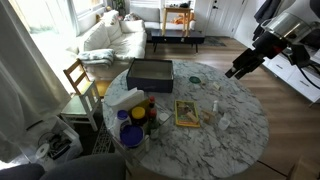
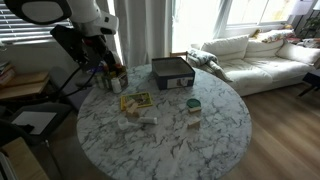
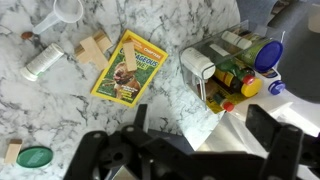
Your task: Lift the green bottle upright and then put it in the transparent box
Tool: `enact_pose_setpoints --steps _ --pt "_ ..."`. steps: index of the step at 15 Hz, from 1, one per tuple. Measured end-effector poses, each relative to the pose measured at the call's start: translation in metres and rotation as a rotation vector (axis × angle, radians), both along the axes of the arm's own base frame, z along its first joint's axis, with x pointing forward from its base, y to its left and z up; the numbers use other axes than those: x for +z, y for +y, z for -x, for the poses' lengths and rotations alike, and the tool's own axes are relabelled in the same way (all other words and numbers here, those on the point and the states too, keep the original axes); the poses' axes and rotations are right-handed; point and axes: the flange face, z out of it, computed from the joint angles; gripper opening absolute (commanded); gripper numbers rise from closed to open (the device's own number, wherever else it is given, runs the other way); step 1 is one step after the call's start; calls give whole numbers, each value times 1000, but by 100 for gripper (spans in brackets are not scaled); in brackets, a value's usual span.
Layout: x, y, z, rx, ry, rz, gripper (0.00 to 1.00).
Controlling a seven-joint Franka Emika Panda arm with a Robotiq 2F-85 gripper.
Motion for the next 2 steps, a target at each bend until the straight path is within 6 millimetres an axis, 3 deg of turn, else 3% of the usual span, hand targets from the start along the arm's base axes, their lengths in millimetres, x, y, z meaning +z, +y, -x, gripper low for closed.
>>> enact_pose_setpoints --steps 2 --pt "3 0 5 1 -6 -2 100"
